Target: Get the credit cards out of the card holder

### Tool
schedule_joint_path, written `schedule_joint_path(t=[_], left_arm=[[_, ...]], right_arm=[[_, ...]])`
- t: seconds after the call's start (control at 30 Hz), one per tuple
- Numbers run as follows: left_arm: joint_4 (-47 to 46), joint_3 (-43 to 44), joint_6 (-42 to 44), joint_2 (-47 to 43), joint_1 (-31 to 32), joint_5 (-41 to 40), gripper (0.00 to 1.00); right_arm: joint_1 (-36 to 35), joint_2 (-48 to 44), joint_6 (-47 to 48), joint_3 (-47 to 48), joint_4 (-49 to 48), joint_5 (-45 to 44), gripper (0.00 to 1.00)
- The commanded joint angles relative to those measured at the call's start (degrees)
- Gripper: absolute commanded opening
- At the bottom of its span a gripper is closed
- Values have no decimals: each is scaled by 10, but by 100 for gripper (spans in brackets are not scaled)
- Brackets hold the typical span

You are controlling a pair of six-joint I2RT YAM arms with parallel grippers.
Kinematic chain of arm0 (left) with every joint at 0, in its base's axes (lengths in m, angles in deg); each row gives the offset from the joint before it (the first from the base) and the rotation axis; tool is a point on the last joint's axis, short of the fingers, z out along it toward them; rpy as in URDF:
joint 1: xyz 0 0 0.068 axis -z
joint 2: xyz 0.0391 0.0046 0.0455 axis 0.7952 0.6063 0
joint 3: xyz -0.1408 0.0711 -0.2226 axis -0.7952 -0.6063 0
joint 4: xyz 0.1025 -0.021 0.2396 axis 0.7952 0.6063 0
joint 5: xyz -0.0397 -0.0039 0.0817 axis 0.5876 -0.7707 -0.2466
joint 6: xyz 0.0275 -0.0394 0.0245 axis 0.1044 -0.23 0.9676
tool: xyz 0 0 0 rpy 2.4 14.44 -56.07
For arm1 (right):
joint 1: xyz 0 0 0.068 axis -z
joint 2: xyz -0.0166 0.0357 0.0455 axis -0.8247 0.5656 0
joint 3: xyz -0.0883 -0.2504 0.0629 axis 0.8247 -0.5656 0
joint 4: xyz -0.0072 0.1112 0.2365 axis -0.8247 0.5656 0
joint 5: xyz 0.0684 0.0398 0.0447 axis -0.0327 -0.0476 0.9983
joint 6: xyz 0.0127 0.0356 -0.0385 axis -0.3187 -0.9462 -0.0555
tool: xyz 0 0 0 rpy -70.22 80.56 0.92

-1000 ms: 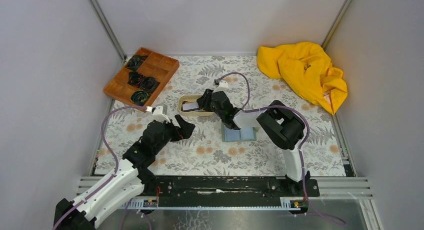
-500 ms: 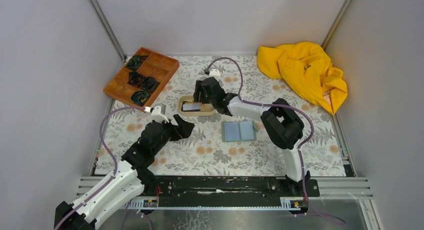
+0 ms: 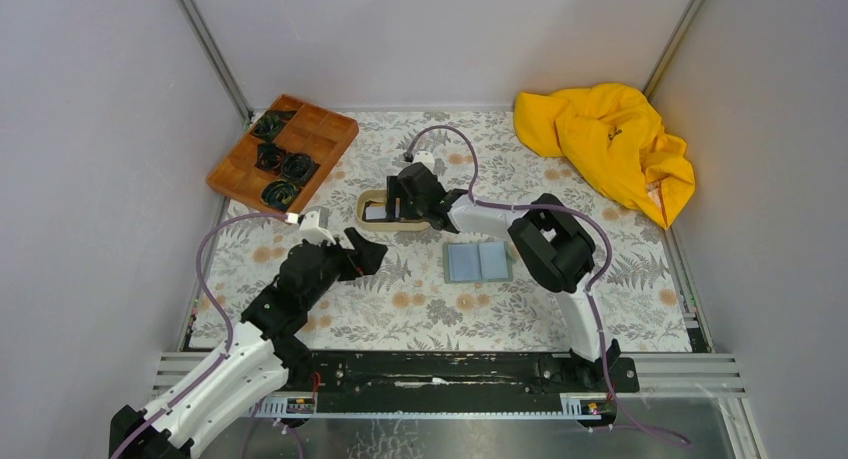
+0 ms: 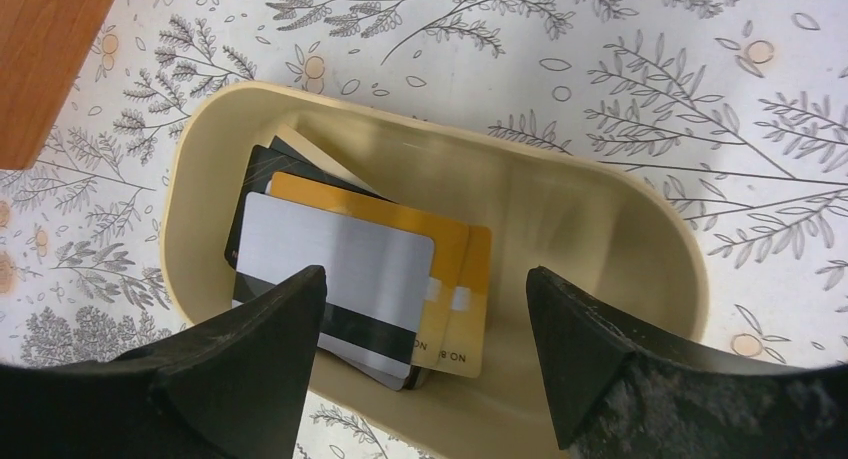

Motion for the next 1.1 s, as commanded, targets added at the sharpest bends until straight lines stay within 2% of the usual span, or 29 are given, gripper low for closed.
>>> schedule_joint_path(t=[0.0,0.27,0.47,0.63,0.87,1.07], left_arm=[[-7,3,11,-11,-7,-10,100],[-11,-3,12,-8,-11,-5,100],[-11,-8,13,-11,-12,-4,100],[-5,-12,11,-19,-12,-1,100],[-12,-14,9,-9,-13,0,100],[-9,7,3,10,-13,5,100]], right_arm=[[-3,19,-12,27,6,31,81],[-8,32,-15,53,12,46,81],[-33,72,6,133,60,33,82],[-39,80,4,145,70,22,81],[-38,43,21,128,66,-1,81],[-39,-34,58,86,31,-35,81]])
